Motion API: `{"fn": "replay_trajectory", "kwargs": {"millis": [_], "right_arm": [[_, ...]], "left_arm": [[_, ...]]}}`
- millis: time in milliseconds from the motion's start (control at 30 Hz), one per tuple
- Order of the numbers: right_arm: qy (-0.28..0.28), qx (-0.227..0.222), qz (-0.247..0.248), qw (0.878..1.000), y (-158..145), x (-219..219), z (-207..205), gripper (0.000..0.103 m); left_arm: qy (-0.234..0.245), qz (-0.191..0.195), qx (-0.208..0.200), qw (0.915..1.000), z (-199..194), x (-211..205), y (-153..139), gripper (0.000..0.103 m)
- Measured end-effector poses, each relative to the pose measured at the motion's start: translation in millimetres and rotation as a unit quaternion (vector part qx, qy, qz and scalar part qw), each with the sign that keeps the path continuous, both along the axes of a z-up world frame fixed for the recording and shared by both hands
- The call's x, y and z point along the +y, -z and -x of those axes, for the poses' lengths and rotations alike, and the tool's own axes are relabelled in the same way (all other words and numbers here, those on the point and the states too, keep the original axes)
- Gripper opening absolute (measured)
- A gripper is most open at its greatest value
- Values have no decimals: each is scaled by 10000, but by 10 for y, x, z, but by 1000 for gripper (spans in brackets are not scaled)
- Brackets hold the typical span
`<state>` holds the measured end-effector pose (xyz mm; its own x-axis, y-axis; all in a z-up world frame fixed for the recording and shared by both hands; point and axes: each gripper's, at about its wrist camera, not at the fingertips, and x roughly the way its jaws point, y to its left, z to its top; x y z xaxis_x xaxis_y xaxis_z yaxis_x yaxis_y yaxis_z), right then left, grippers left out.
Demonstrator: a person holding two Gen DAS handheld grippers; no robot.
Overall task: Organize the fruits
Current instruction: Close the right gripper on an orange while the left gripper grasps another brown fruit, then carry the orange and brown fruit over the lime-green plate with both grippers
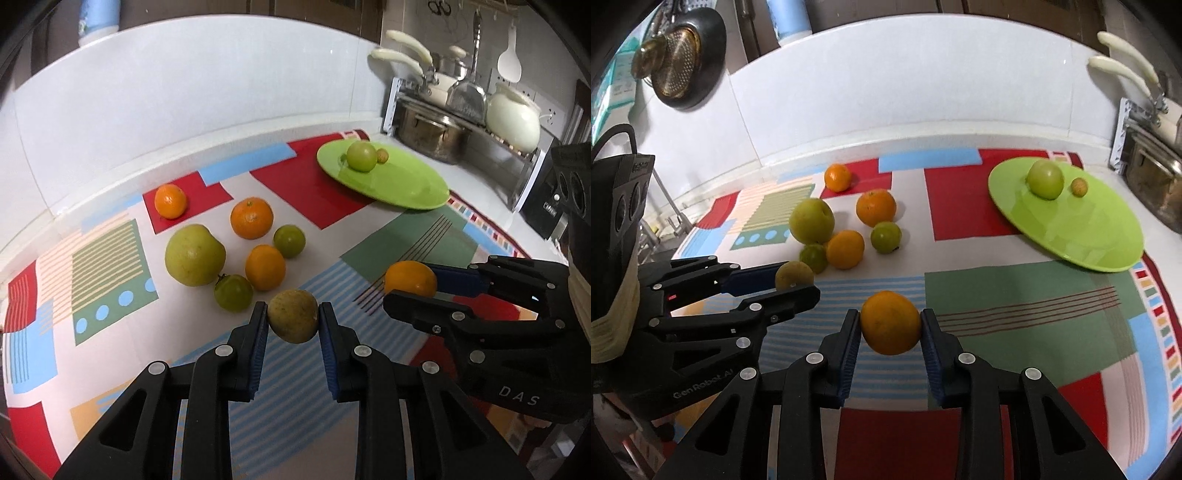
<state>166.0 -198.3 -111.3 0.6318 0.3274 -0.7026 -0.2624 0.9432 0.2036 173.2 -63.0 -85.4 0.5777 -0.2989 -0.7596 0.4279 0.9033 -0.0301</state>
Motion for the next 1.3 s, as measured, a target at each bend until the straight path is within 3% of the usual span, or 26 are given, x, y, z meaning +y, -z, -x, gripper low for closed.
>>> {"fn": "replay_trajectory", "kwargs": {"millis": [667, 1300], "right_arm": [[693, -793, -93, 9944, -598, -466, 582, 34], [1143, -1373, -13, 9839, -969, -1160, 526, 34]], "left_arm": [[185, 156, -829, 9963, 452, -341, -623, 28], [328, 376, -1390, 9890, 233, -1052, -1031, 28]]}}
